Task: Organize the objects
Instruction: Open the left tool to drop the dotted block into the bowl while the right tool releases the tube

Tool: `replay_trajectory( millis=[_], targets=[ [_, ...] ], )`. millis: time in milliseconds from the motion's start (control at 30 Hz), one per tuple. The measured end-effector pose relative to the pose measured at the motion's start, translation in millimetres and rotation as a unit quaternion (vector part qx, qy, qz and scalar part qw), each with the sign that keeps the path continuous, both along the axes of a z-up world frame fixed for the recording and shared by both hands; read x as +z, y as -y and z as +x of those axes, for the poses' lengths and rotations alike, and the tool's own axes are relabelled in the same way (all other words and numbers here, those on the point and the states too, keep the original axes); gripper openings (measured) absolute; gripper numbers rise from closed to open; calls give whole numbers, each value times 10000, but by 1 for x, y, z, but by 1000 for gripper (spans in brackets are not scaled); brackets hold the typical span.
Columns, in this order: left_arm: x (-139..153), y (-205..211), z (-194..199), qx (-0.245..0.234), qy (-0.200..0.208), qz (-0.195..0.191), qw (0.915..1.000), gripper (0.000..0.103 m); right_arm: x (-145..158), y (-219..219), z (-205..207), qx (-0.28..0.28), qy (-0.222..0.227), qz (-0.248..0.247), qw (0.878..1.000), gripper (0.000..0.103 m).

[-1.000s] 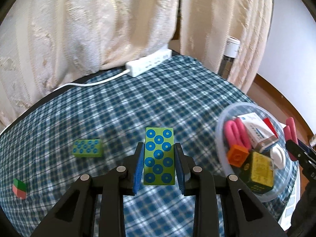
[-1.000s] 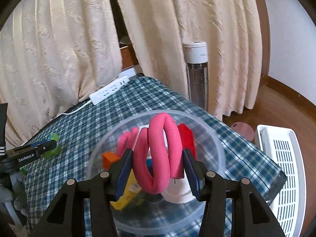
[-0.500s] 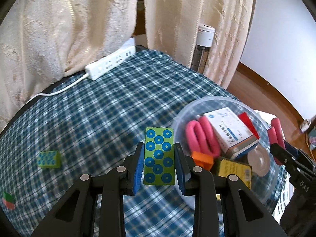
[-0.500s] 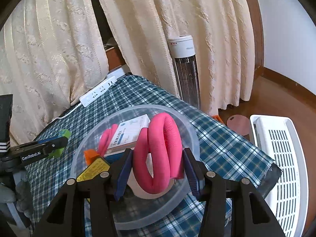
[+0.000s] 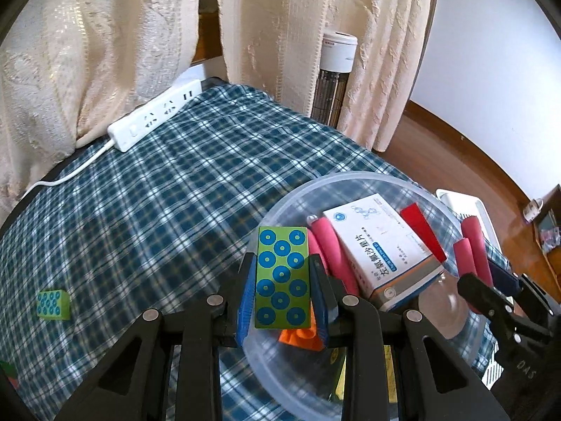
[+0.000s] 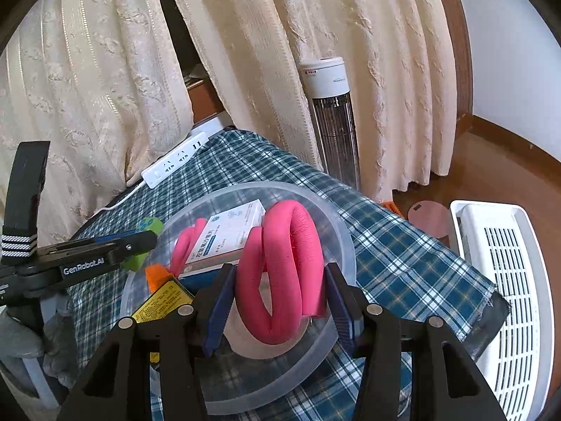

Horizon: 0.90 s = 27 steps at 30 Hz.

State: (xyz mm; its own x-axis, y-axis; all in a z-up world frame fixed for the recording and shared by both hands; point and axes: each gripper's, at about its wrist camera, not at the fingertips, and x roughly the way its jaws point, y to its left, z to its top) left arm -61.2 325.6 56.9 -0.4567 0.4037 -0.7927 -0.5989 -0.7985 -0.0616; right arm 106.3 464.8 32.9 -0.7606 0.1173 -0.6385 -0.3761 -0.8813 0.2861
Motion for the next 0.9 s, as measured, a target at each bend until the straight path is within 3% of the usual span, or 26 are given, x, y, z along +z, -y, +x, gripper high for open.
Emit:
replay_trajectory(
  millis=[900],
  targets=[
    [-16, -22, -9, -145, 117, -14, 9998, 30, -4, 3, -6, 36, 38, 51, 10000, 54]
  ],
)
